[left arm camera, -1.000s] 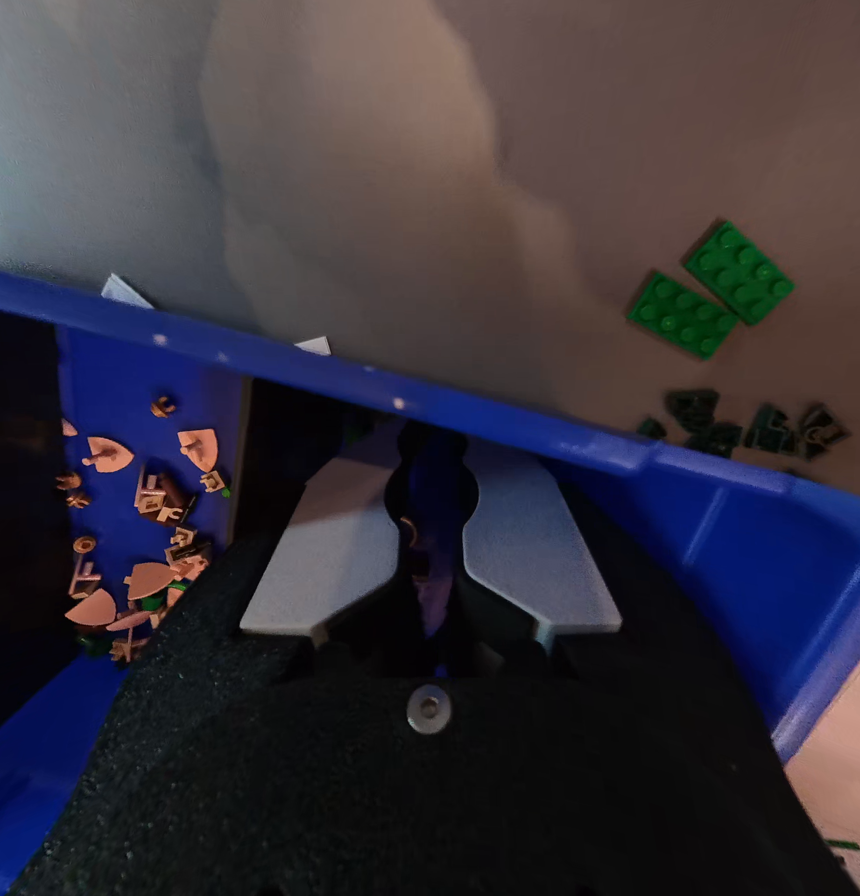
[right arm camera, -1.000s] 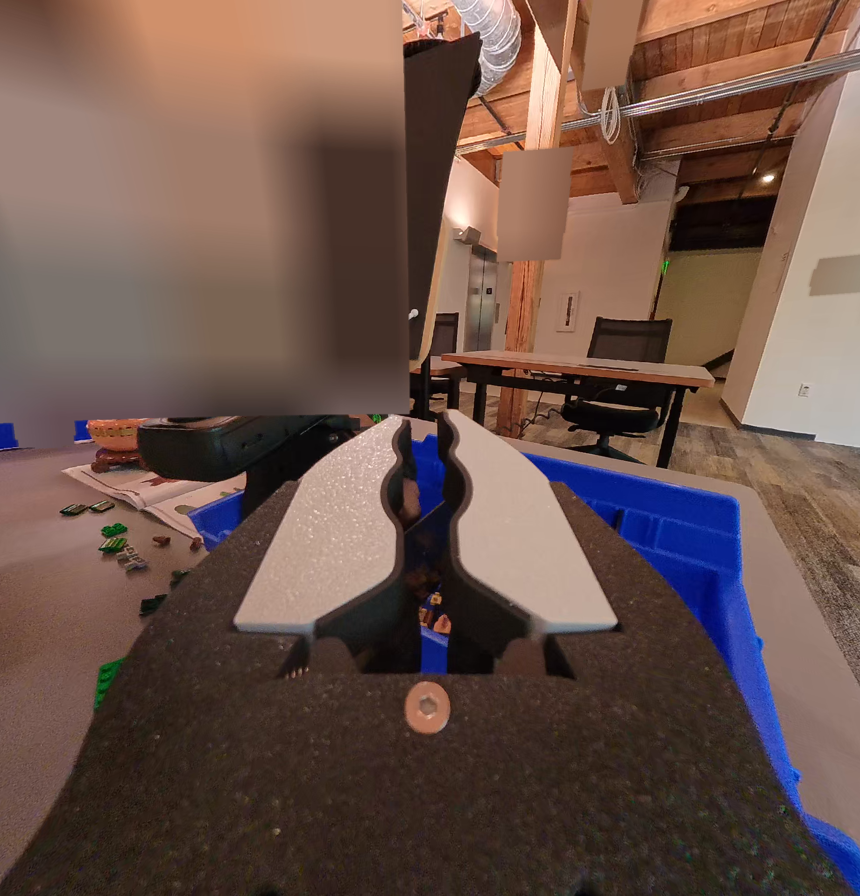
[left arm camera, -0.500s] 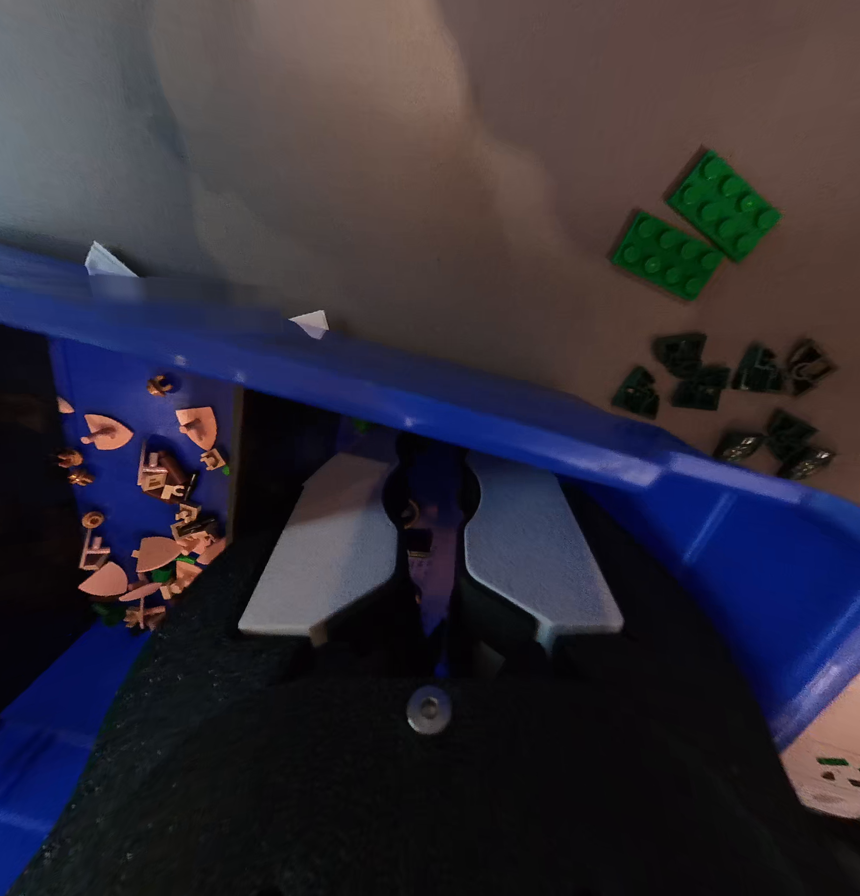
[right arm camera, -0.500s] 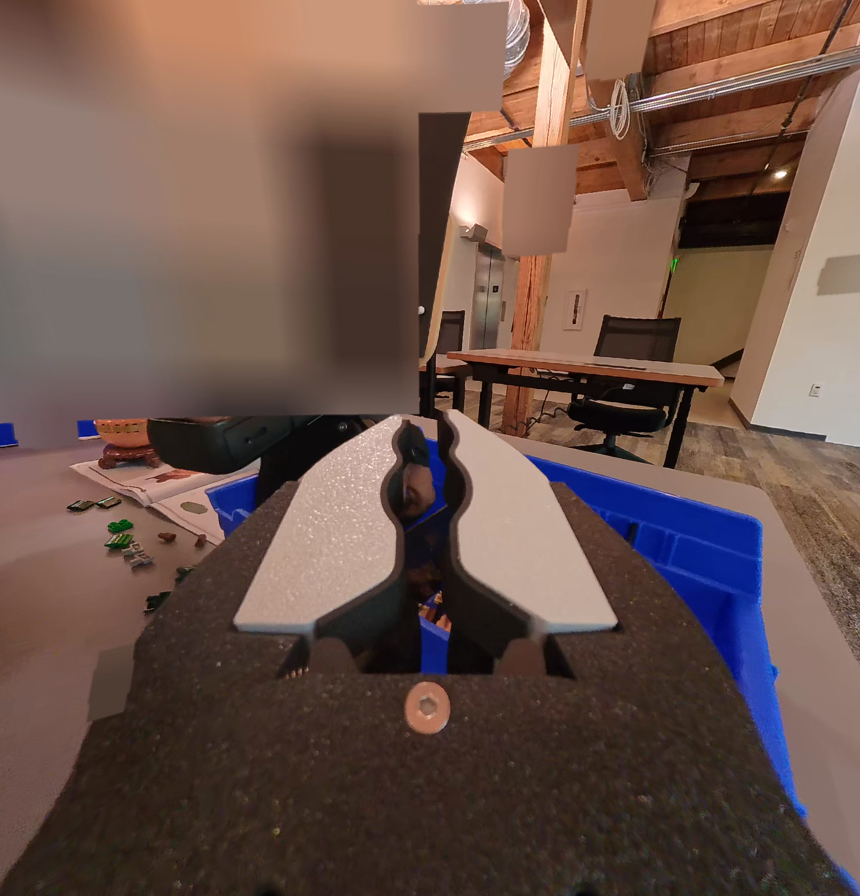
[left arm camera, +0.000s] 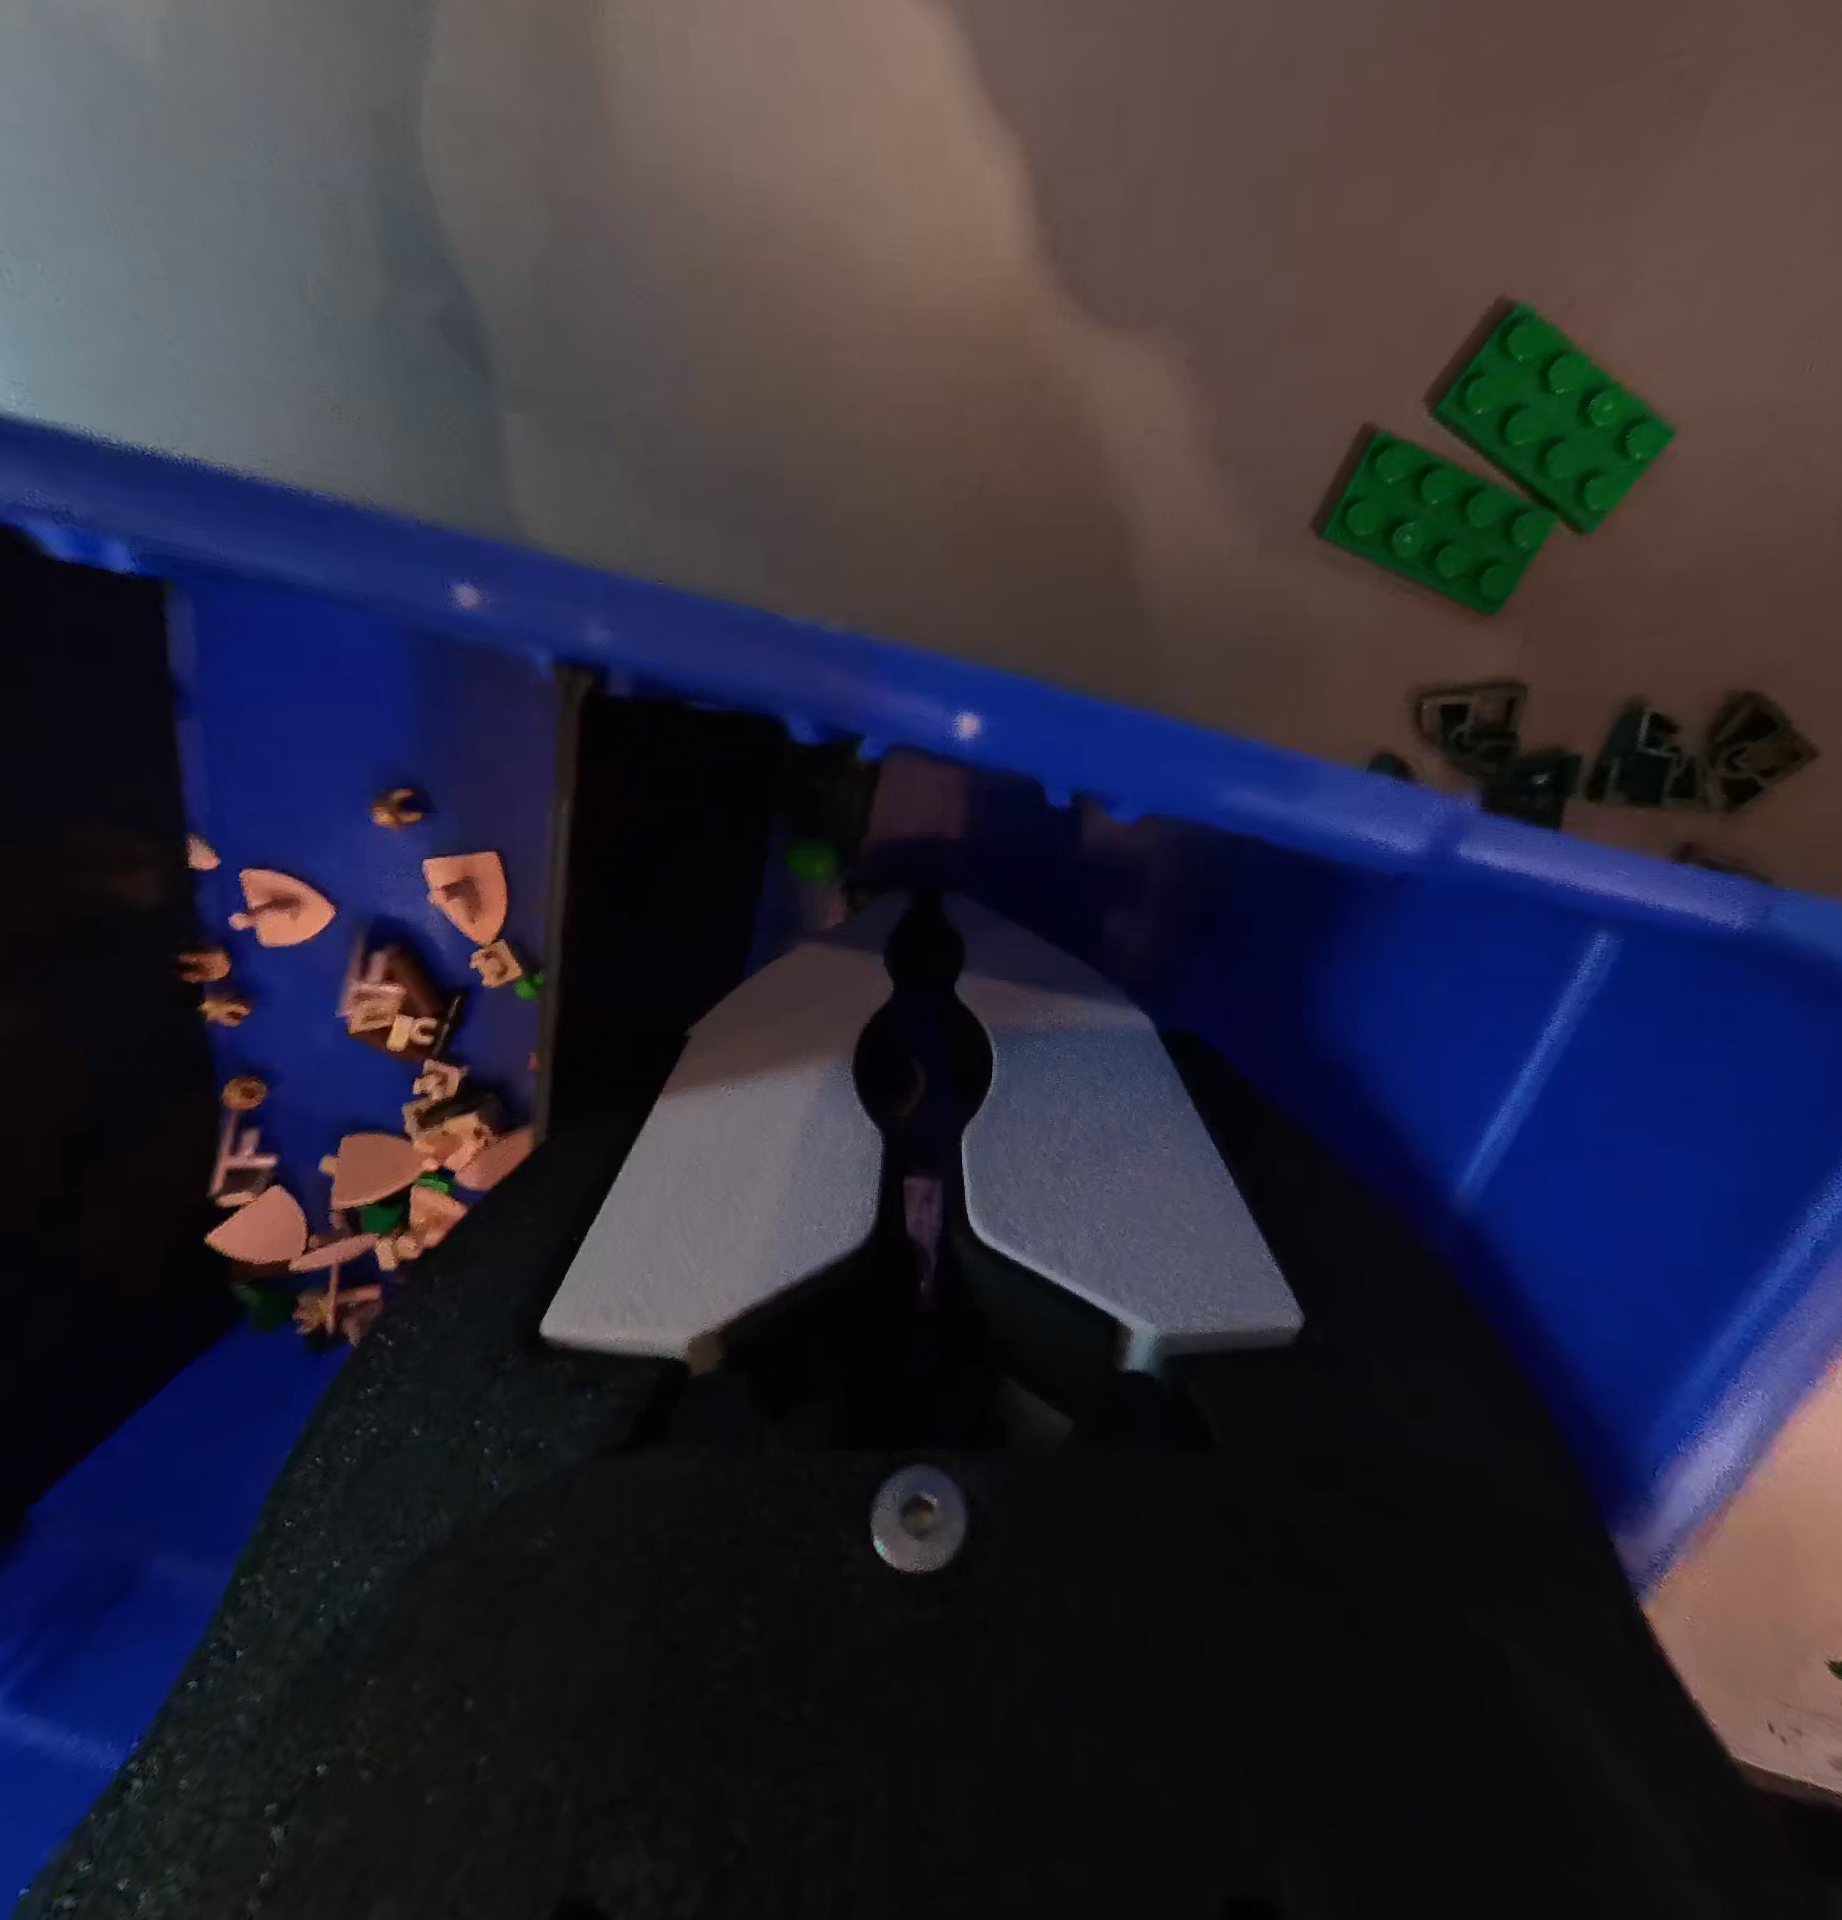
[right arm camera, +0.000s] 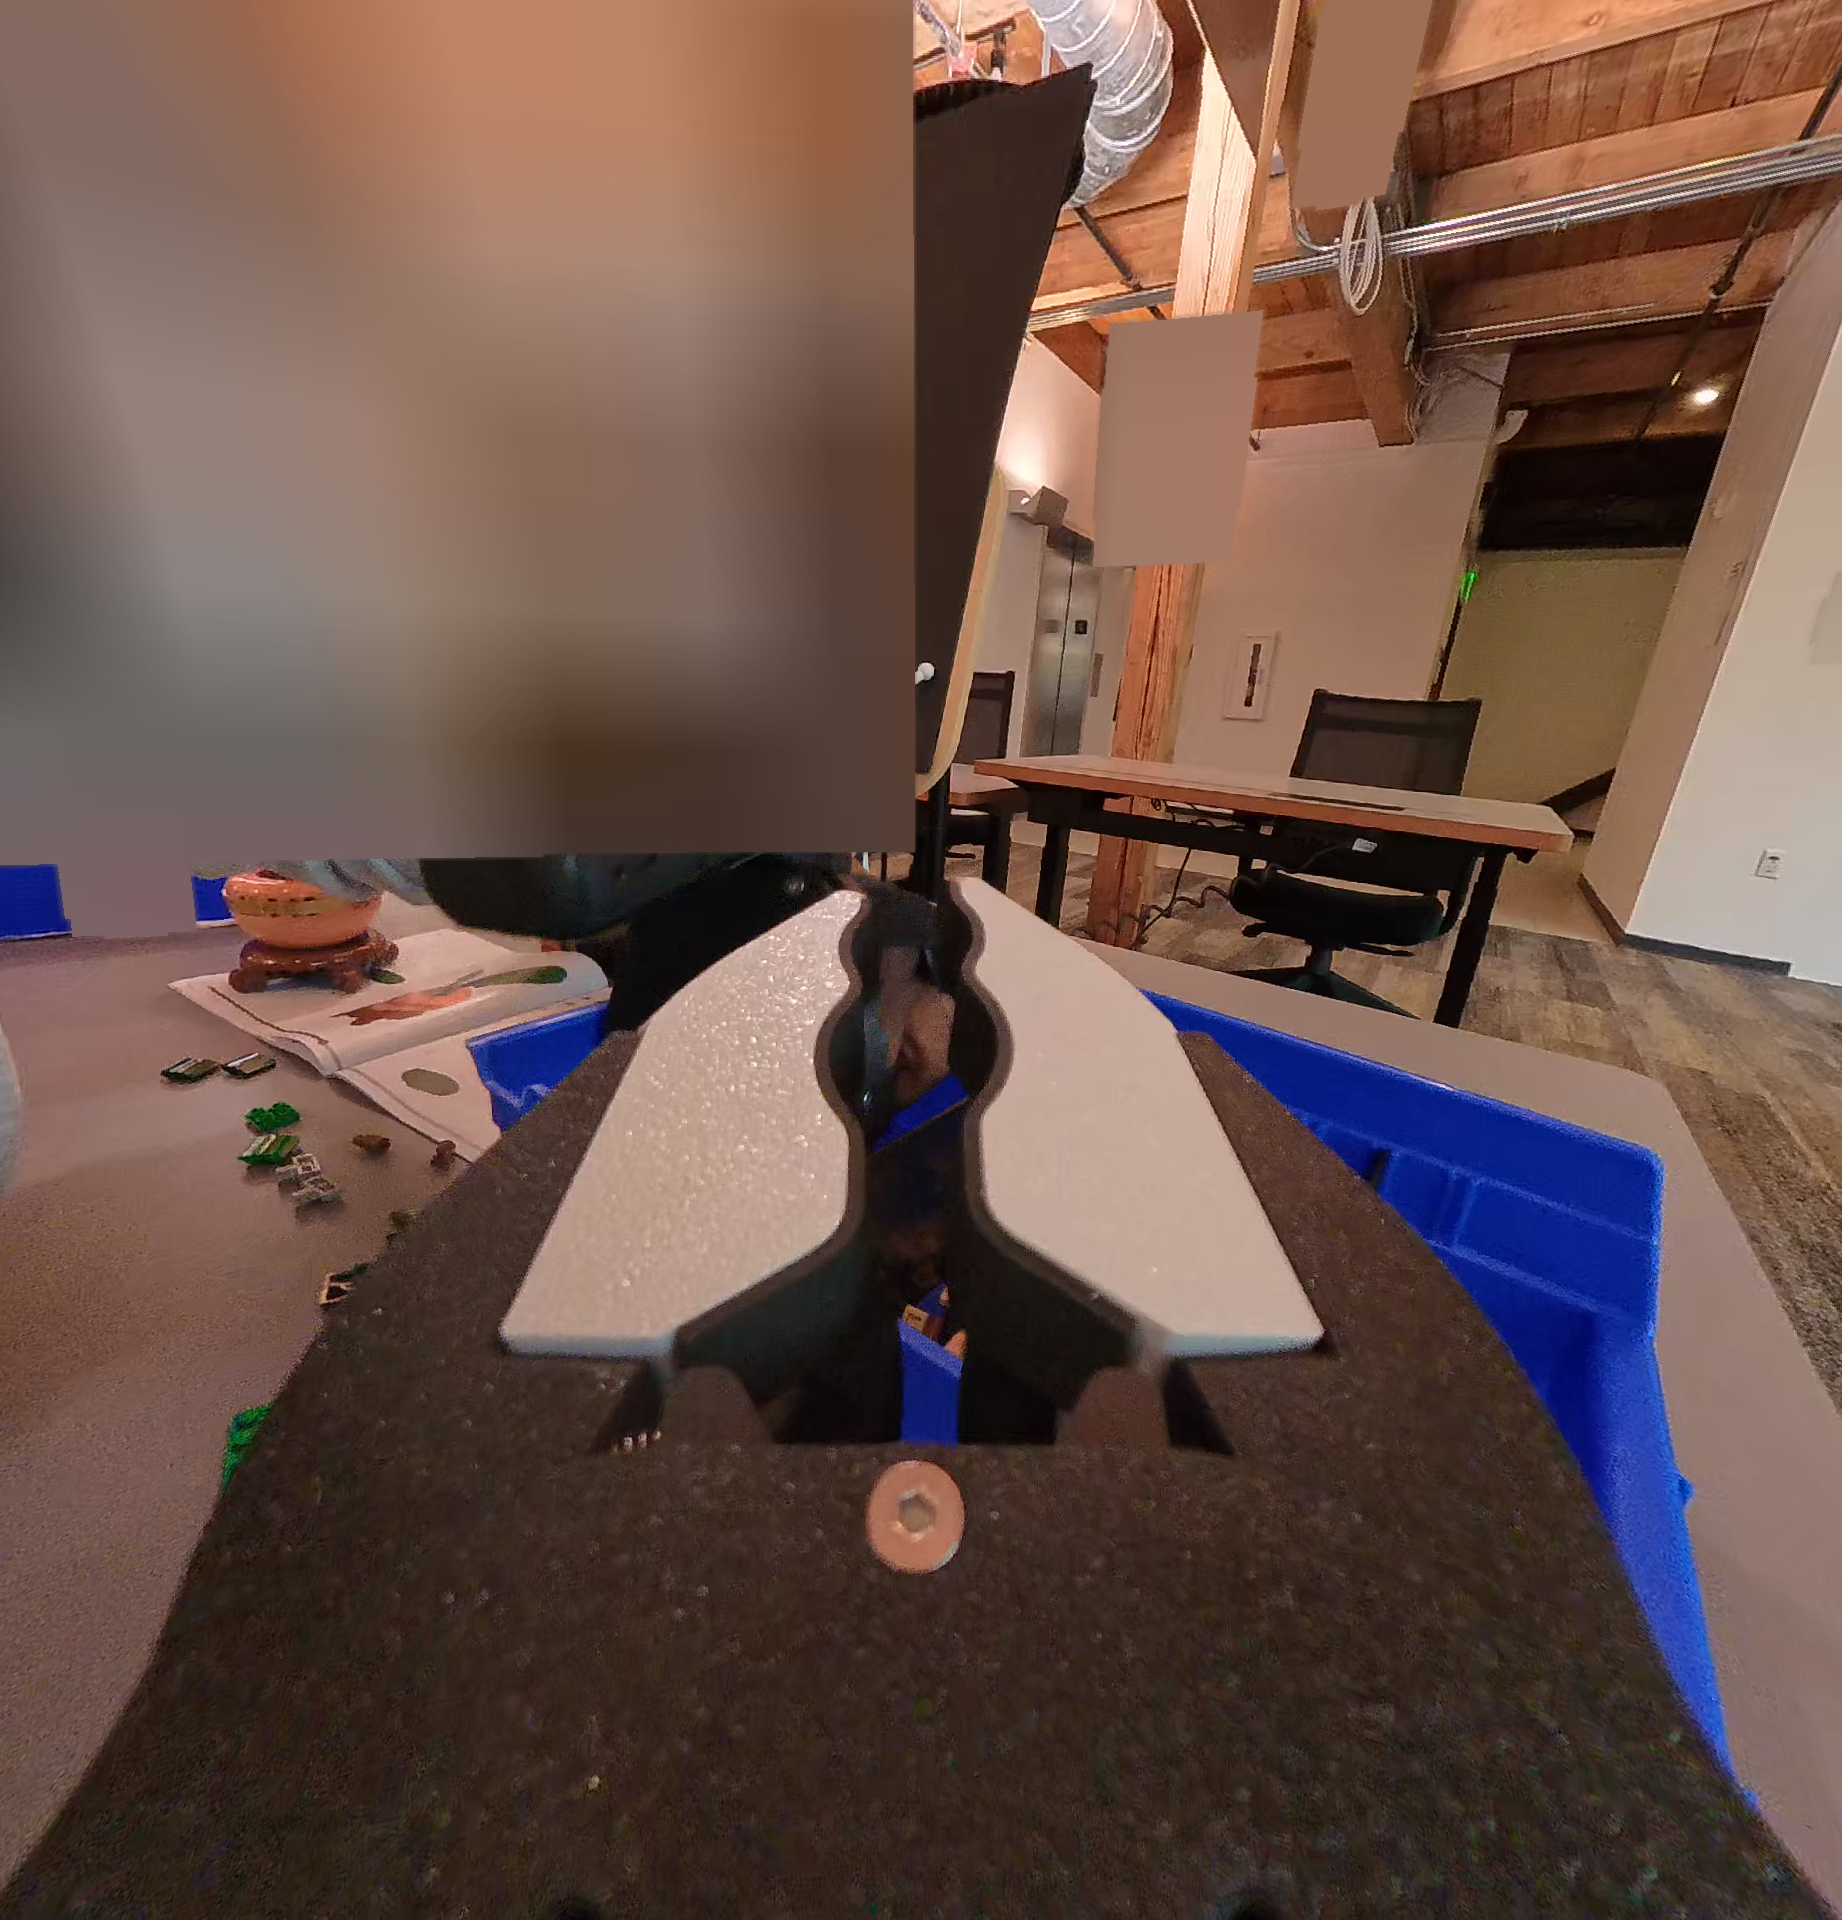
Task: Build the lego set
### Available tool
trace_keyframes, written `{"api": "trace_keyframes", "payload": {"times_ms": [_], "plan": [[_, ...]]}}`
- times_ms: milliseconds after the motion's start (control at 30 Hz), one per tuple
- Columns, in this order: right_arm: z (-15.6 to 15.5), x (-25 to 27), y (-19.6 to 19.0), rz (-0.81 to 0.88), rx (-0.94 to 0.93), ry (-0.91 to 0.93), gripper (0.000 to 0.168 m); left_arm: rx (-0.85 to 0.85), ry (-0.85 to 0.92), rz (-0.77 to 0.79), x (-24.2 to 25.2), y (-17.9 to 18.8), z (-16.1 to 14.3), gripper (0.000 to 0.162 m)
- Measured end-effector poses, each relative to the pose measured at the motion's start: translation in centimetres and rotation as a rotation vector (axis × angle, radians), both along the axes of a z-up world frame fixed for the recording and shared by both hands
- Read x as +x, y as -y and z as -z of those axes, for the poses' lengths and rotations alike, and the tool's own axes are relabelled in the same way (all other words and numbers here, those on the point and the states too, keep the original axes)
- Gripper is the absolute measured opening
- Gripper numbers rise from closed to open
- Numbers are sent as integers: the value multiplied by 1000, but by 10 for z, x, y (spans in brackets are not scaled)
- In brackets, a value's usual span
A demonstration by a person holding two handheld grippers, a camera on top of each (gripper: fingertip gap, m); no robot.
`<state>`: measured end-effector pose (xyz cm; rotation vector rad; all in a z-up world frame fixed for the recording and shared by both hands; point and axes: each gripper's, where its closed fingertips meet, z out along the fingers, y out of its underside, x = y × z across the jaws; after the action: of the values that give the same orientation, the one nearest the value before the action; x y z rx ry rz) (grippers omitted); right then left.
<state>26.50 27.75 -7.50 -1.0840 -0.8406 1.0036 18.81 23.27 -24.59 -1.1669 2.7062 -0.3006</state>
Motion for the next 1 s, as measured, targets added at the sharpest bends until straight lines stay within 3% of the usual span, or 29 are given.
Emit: {"api": "trace_keyframes", "payload": {"times_ms": [233, 400, 600, 800, 867, 1000], "plan": [[1, 1, 2, 0, -1, 5, 11, -24, 74, -66, -3, -3, -33, 0], [1, 2, 4, -4, 7, 17, 11, 99, 28, -18, -1, -12, -9, 15], [-1, 3, 6, 2, 22, 9, 11, 57, -31, 12, -4, -7, 4, 19], [2, -4, 7, -20, 20, 32, 10, 36, -11, -52, -2, -5, 9, 20], [3, -4, 8, -24, 21, 35, 11, -24, -46, -30, -6, 4, 12, 5], [4, -5, 7, -22, 21, 43, 11, -51, -38, -13, -3, 4, 9, 9]]}}
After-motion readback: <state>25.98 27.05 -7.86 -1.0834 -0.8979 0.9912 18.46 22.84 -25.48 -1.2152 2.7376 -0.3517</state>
